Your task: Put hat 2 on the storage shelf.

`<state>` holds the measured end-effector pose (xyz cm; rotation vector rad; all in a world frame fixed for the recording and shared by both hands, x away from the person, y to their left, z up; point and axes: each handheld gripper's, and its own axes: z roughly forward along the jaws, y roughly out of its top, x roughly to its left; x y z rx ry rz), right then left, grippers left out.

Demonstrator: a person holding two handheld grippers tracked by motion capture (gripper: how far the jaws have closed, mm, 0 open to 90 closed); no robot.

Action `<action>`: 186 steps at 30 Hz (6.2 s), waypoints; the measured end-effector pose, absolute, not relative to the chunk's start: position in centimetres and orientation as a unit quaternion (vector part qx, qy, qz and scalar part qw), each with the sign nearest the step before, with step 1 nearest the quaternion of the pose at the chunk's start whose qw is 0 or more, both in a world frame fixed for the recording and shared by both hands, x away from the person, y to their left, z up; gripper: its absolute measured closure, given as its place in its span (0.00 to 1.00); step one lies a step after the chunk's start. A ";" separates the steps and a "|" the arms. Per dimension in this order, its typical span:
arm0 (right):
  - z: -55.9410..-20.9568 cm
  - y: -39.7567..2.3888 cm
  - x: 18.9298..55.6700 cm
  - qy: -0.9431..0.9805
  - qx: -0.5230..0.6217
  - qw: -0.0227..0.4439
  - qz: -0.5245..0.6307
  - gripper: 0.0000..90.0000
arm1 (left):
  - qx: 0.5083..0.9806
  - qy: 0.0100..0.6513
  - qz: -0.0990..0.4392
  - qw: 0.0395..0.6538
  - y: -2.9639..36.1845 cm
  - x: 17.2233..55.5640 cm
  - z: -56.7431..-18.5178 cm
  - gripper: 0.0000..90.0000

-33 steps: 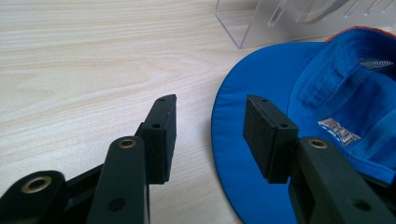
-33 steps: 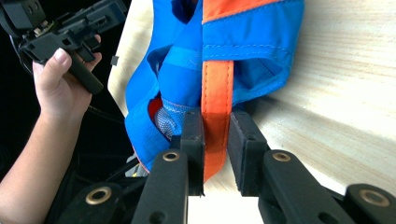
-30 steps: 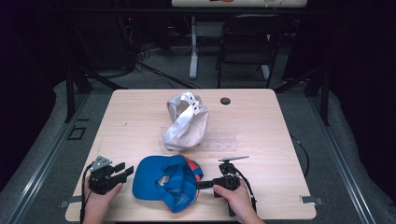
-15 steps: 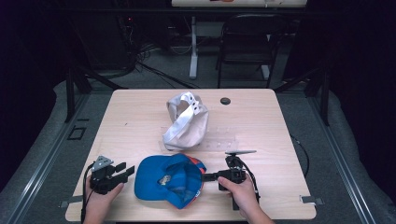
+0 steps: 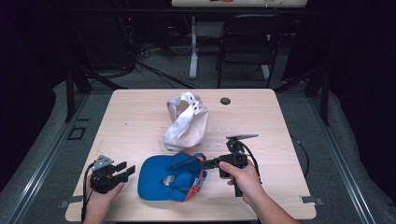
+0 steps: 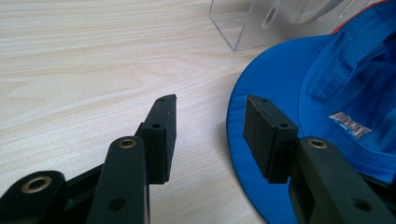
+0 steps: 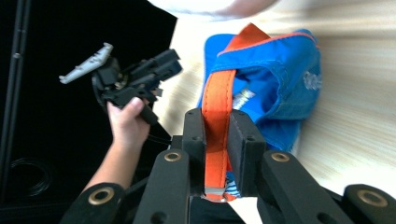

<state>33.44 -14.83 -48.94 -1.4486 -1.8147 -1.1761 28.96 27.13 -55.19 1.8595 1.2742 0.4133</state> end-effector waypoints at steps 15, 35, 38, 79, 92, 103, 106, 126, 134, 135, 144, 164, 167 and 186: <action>-43.5 -15.2 33.7 -0.648 -0.516 0.298 -0.474 0.87 | 0.743 0.506 0.162 0.408 27.1 28.9 -55.1 0.61; -38.2 -18.4 32.7 -0.607 -0.504 0.293 -0.540 0.87 | 0.744 0.504 0.164 0.407 27.0 28.9 -55.1 0.61; -37.6 -19.7 32.7 -0.595 -0.514 0.282 -0.550 0.87 | 0.741 0.504 0.167 0.410 26.9 28.9 -55.1 0.61; -31.9 -26.3 37.5 -0.501 -0.584 0.160 -0.618 0.87 | 0.744 0.502 0.167 0.408 26.8 29.0 -55.2 0.61; -32.2 -25.2 39.3 -0.484 -0.597 0.159 -0.620 0.87 | 0.744 0.502 0.167 0.409 26.9 29.0 -55.2 0.61; -32.5 -24.4 40.0 -0.489 -0.602 0.155 -0.612 0.87 | 0.743 0.502 0.167 0.411 26.9 29.0 -55.1 0.61; -32.8 -24.4 40.1 -0.492 -0.606 0.153 -0.606 0.87 | 0.743 0.502 0.167 0.410 26.9 29.0 -55.1 0.61; -33.7 -24.4 40.8 -0.467 -0.631 0.136 -0.605 0.87 | 0.746 0.501 0.164 0.408 26.9 29.0 -55.1 0.61; -34.3 -24.3 40.8 -0.468 -0.633 0.143 -0.600 0.87 | 0.747 0.499 0.164 0.408 26.8 29.0 -55.0 0.61; -34.4 -24.0 40.9 -0.477 -0.629 0.148 -0.596 0.87 | 0.747 0.499 0.164 0.407 26.8 29.0 -55.0 0.61; -35.0 -22.7 41.3 -0.493 -0.626 0.150 -0.585 0.87 | 0.745 0.501 0.164 0.408 26.8 29.0 -55.1 0.61; -37.4 -22.1 41.4 -0.503 -0.638 0.147 -0.564 0.86 | 0.747 0.499 0.163 0.408 26.7 29.2 -55.1 0.61; -37.4 -22.2 41.3 -0.512 -0.635 0.143 -0.561 0.86 | 0.747 0.499 0.163 0.408 26.7 29.2 -55.1 0.61; -36.4 -23.1 40.1 -0.532 -0.632 0.100 -0.555 0.73 | 0.743 0.501 0.166 0.413 26.7 29.2 -55.2 0.61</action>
